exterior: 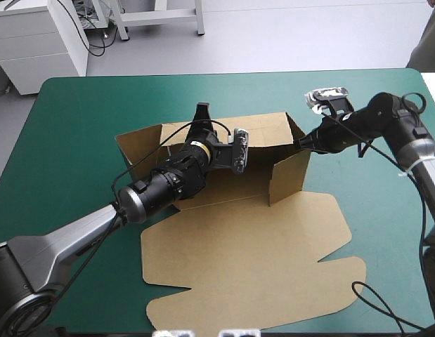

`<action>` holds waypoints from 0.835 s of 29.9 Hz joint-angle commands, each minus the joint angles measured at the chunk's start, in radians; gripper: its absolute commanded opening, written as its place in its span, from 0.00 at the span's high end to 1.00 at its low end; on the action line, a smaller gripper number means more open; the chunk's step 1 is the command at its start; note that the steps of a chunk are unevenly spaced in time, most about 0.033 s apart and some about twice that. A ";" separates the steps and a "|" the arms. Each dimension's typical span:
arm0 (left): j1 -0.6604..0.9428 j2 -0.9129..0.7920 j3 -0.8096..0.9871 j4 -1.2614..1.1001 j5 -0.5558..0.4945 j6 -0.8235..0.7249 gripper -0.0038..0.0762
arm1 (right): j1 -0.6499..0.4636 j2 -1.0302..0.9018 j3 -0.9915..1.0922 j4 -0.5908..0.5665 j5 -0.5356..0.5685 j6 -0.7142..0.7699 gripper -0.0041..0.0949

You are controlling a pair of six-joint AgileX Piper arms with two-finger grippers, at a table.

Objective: Fold the box

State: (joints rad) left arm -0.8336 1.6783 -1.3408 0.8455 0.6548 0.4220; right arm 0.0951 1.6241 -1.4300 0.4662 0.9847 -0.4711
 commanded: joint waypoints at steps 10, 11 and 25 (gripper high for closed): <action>-0.023 0.019 0.026 -0.190 0.033 -0.013 0.96 | -0.009 -0.274 0.485 0.600 -0.429 -0.806 0.98; -0.025 0.019 0.026 -0.188 0.035 -0.008 0.96 | -0.009 -0.279 0.502 0.600 -0.418 -0.836 0.97; -0.090 0.019 0.026 -0.141 0.037 -0.005 0.96 | 0.001 -0.285 0.541 0.730 -0.314 -1.127 0.26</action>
State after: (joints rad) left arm -0.8929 1.6792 -1.3408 0.9004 0.7238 0.4136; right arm 0.0913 1.3630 -0.8625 1.0732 0.6767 -1.4995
